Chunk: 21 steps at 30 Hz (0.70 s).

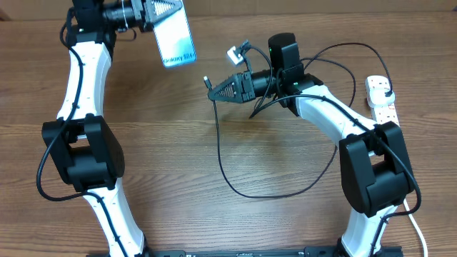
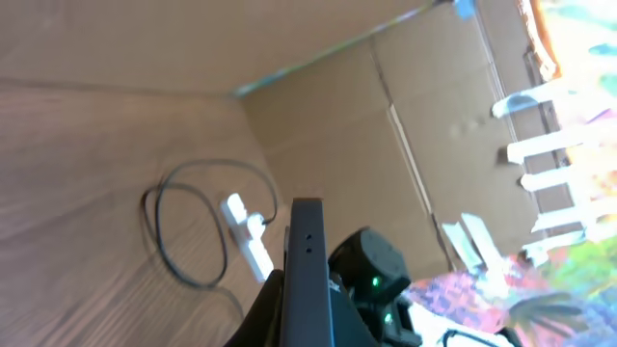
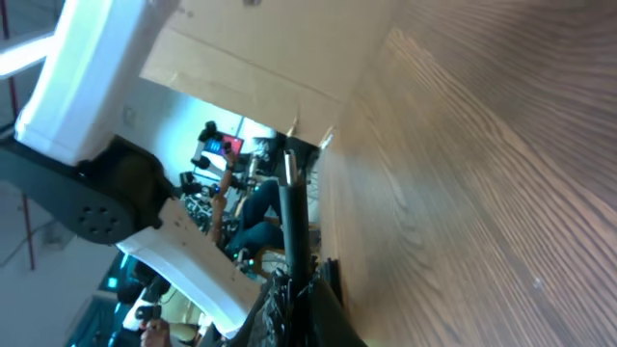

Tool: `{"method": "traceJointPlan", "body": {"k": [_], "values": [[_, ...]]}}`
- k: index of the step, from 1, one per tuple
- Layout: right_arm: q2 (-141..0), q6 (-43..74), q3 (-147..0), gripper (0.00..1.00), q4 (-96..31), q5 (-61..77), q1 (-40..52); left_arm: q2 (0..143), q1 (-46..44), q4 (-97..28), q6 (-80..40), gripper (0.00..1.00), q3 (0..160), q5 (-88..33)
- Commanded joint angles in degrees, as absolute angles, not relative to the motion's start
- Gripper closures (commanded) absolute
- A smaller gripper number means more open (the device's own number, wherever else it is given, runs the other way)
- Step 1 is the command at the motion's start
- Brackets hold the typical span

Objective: Plug charger to phone and switch on socket
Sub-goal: 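Lift the cable connector with the right gripper toward the phone's bottom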

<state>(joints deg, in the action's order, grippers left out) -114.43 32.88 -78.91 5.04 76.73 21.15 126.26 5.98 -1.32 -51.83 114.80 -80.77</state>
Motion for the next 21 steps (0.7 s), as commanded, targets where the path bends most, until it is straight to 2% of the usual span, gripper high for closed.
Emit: {"method": "traceJointPlan", "body": {"k": [1, 10, 21], "values": [[-114.9, 40.7, -80.2, 0.96, 9.0, 78.1, 21.3, 126.0, 4.8, 3.7, -64.7, 0.95, 115.5, -78.1], [-114.9, 51.2, -80.2, 0.96, 21.0, 76.5, 21.3, 126.0, 2.4, 6.7, -68.4, 0.96, 115.5, -73.1], [-114.9, 61.3, -80.2, 0.96, 32.2, 73.8, 21.1, 126.0, 1.0, 11.0, -68.2, 0.96, 115.5, -73.6]]}}
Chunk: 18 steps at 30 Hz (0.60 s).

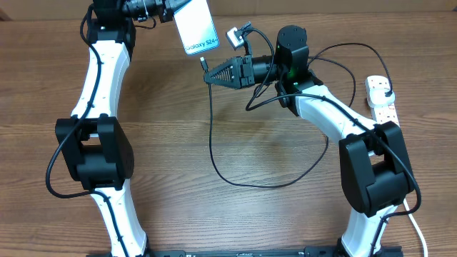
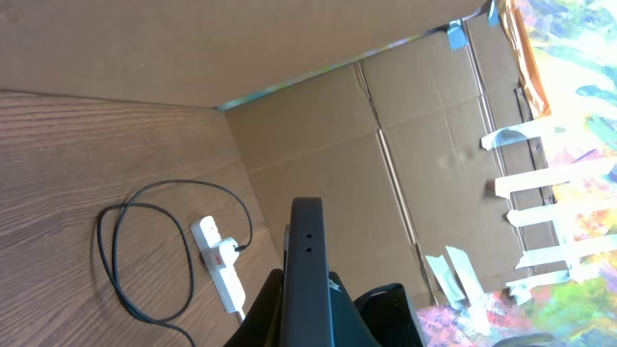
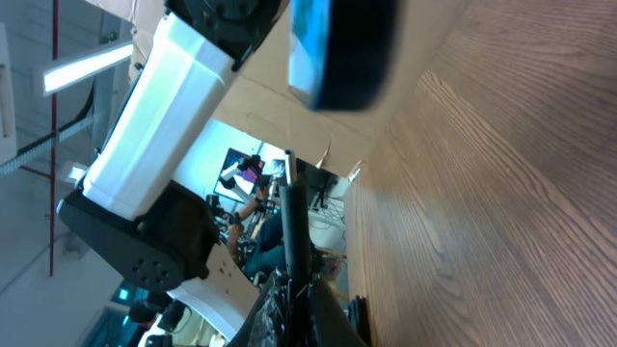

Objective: Plug charger to phone and switch on socket
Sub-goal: 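Lift the cable connector with the right gripper toward the phone's bottom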

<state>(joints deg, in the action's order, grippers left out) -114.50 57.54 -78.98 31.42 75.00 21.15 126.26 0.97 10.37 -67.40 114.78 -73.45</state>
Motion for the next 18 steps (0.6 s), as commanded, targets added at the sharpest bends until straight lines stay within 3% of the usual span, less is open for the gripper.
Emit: {"method": "traceJointPlan", "body": {"k": [1, 18], "values": [[-114.9, 61.3, -80.2, 0.96, 32.1, 73.5, 21.1, 126.0, 1.0, 11.0, -68.2, 0.96, 115.5, -73.9], [-114.9, 61.3, -80.2, 0.96, 32.4, 71.8, 21.1, 126.0, 0.9, 11.0, -68.1, 0.96, 115.5, -76.1]]}}
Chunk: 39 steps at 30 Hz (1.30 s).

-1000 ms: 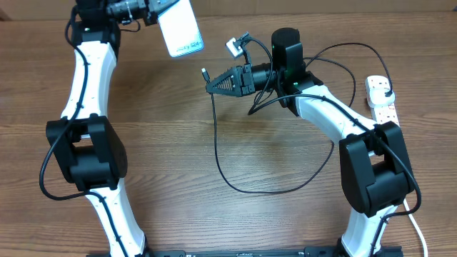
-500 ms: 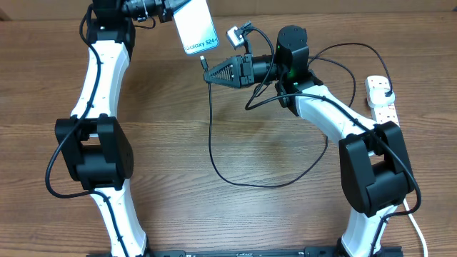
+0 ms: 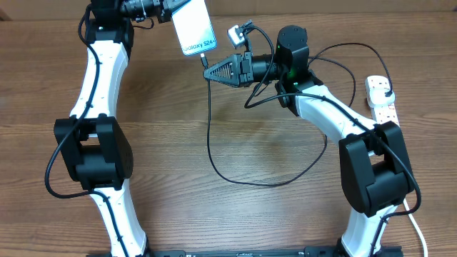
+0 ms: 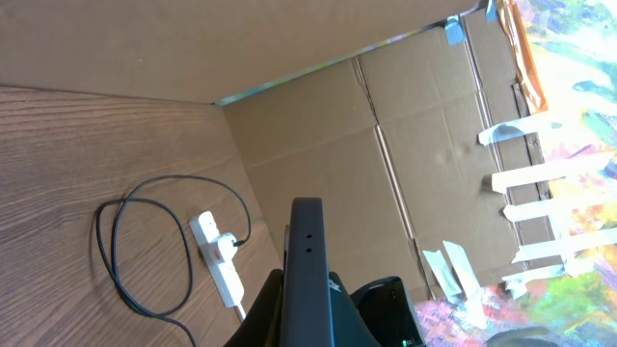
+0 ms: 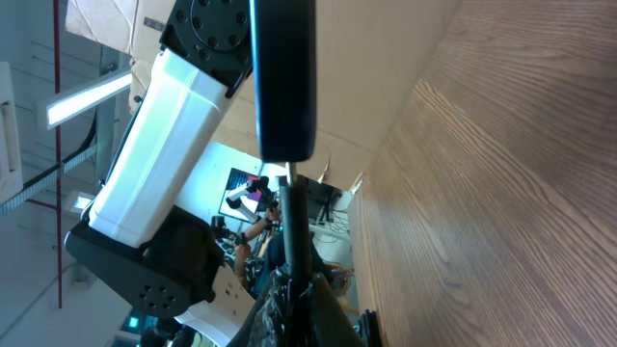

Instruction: Plug charger to phone and switch on socket

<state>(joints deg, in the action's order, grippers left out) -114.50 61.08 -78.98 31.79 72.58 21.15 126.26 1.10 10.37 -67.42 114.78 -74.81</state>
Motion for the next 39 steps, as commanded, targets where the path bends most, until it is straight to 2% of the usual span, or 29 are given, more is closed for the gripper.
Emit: {"method": "traceJointPlan", "body": {"k": [1, 39], "values": [[-114.9, 61.3, -80.2, 0.96, 32.4, 71.5, 21.1, 126.0, 0.9, 11.0, -68.1, 0.95, 115.5, -76.1], [-114.9, 61.3, -80.2, 0.96, 32.9, 70.8, 21.1, 126.0, 0.0, 10.8, -67.3, 0.95, 115.5, -76.1]]}}
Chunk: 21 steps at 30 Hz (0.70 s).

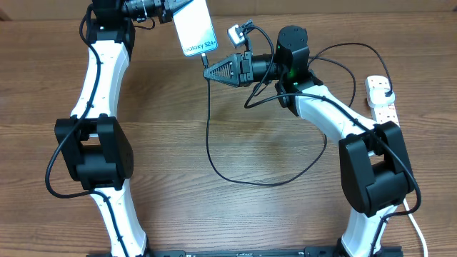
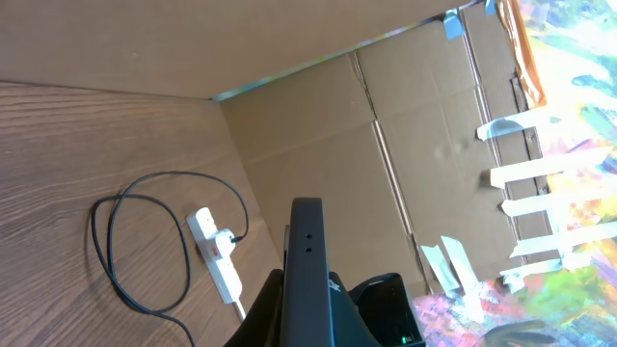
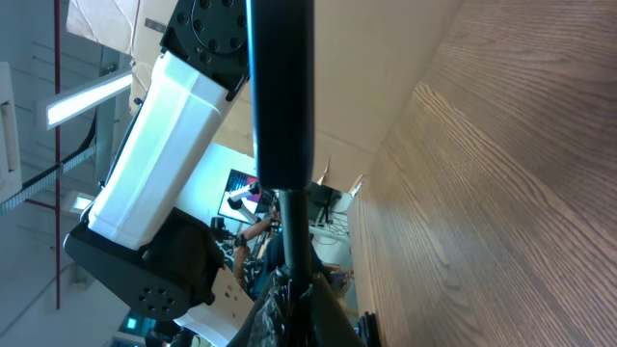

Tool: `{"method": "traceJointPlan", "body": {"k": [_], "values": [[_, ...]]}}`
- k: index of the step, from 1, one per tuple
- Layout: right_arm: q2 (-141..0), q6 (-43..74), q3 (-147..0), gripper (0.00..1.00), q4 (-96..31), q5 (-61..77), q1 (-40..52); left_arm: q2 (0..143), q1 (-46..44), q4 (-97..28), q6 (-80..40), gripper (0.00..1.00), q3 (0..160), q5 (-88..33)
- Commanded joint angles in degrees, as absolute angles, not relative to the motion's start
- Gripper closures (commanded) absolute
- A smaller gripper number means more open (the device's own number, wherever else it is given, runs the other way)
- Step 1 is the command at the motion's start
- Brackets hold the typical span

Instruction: Plug charger to phone and switch on socket

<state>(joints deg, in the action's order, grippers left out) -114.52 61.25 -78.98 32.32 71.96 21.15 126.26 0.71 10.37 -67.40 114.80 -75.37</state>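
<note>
The phone (image 1: 195, 27), screen up and lit, is held off the table at the back with my left gripper (image 1: 170, 8) shut on its top end. In the left wrist view it shows edge-on (image 2: 307, 255). My right gripper (image 1: 210, 73) is shut on the black charger plug (image 3: 293, 226), whose tip meets the phone's lower edge (image 3: 281, 96). No metal of the connector shows between them. The black cable (image 1: 208, 135) hangs from the plug and loops across the table. The white socket strip (image 1: 380, 97) lies at the right edge with a plug in it; its switch is too small to read.
A white adapter (image 1: 234, 33) with short wires sits above the right gripper. The cable loop (image 2: 120, 241) and strip (image 2: 217, 258) lie on the wood in the left wrist view. A cardboard wall (image 2: 318, 125) stands behind the table.
The phone has shifted slightly right. In the right wrist view the bare metal tip seen between plug and phone has gone; the plug body now sits against the phone's edge.
At first the phone was held left of the plug, well apart from it. Then both grippers were further back with the plug just below the phone's lower end. Then the tip lined up at that edge, and now the plug presses against it.
</note>
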Motion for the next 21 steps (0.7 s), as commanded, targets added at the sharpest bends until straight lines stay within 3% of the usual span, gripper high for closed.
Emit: {"method": "traceJointPlan", "body": {"k": [1, 21], "values": [[-114.9, 61.3, -80.2, 0.96, 32.9, 70.8, 21.1, 126.0, 0.0, 10.8, -67.3, 0.95, 115.5, -76.0], [-114.9, 61.5, -80.2, 0.96, 32.7, 70.8, 21.3, 126.0, 0.1, 10.5, -65.8, 0.96, 115.5, -75.9]]}}
